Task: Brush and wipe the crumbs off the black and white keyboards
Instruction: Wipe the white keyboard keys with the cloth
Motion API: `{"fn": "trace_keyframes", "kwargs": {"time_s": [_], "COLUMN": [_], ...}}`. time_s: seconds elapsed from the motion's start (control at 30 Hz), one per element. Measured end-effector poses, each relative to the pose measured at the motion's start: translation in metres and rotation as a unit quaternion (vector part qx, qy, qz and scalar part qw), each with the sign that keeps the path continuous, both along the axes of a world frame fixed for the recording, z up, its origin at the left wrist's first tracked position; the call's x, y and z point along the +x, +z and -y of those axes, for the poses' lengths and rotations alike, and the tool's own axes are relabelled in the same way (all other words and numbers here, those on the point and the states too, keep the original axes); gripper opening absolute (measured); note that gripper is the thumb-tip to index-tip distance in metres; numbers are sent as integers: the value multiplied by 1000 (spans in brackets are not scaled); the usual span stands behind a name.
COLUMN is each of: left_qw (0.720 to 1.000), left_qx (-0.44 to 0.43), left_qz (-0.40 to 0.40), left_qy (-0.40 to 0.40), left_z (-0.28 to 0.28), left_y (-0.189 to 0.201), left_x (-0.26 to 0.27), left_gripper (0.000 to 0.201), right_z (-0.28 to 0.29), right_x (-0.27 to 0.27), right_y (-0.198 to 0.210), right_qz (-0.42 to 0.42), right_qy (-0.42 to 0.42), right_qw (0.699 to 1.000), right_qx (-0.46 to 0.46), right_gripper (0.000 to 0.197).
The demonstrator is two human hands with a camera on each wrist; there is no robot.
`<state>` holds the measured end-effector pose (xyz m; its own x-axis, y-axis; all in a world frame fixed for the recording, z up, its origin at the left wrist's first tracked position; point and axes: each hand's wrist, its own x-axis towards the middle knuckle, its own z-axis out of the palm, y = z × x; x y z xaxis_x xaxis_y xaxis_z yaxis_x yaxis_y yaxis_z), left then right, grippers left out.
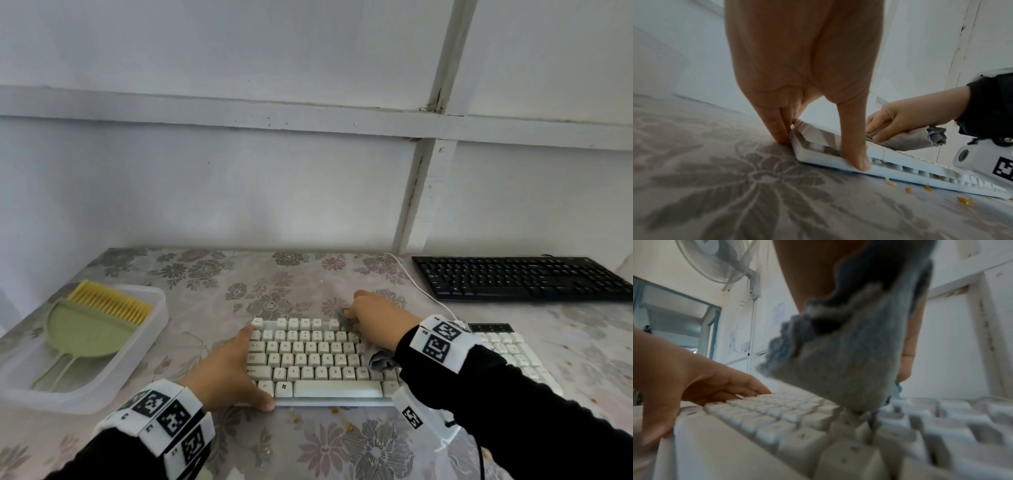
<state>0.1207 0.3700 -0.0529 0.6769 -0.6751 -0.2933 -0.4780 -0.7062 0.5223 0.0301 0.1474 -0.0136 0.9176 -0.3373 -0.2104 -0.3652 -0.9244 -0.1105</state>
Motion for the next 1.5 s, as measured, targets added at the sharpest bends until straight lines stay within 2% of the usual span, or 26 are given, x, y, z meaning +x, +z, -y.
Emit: {"fn": "trace_keyframes", "kwargs": {"time_s": [0.07, 0.1, 0.17, 0.23, 0.33, 0.43, 0.53, 0.6, 0.73, 0.97, 1.07, 1.13, 1.23, 1.33, 1.5], "left_qw": [1000, 1000, 1000, 1000, 1000, 998, 997, 998, 1000, 1000, 1000, 1000, 1000, 1000, 1000], "left_qx": [-4, -7, -7, -8, -17, -46, -56, -48, -22, -2, -9, -11, -6, -3, -1], "left_qz": [-6, -10, -12, -12, -25, -41, -41, -33, -18, -9, -15, -16, -16, -17, -20], "left_qy": [4, 6, 6, 7, 9, -9, -18, -12, -3, 0, 0, 2, 4, 3, 6], "left_z": [0, 0, 0, 0, -1, -2, -1, -1, 0, 1, 0, -1, 0, -1, 0], "left_y": [-1, -1, -1, -2, -2, -2, -1, -1, -2, 0, -1, -1, -1, -1, 1], "left_x": [0, 0, 1, 1, 2, 5, 5, 4, 3, 1, 2, 2, 2, 2, 2], "left_gripper": [126, 126, 126, 127, 130, 126, 114, 119, 128, 125, 125, 125, 126, 129, 129], "right_z": [3, 3, -2, -15, -49, -81, -91, -86, -66, -28, -12, -4, 11, 27, 36], "right_x": [-3, -3, 4, 16, 38, 58, 64, 60, 46, 12, 2, -2, -13, -29, -46], "right_y": [7, 10, 14, 15, 17, 15, 5, -2, -8, -7, -11, -13, -9, -7, 7], "right_qz": [-21, -26, -7, 41, 87, 72, 23, 29, 51, 40, 44, 44, 15, 19, 15], "right_qy": [-27, -41, -62, -39, 37, 100, 101, 109, 94, 47, 25, 19, -7, -34, -15], "right_qw": [999, 999, 998, 997, 988, 987, 993, 993, 994, 998, 999, 998, 999, 999, 1000], "right_qx": [-3, -9, -3, 49, 124, 102, 51, 24, 10, -9, -16, -30, -28, -24, -18], "right_gripper": [23, 30, 32, 21, 25, 19, 30, 25, 26, 20, 30, 24, 38, 22, 23]}}
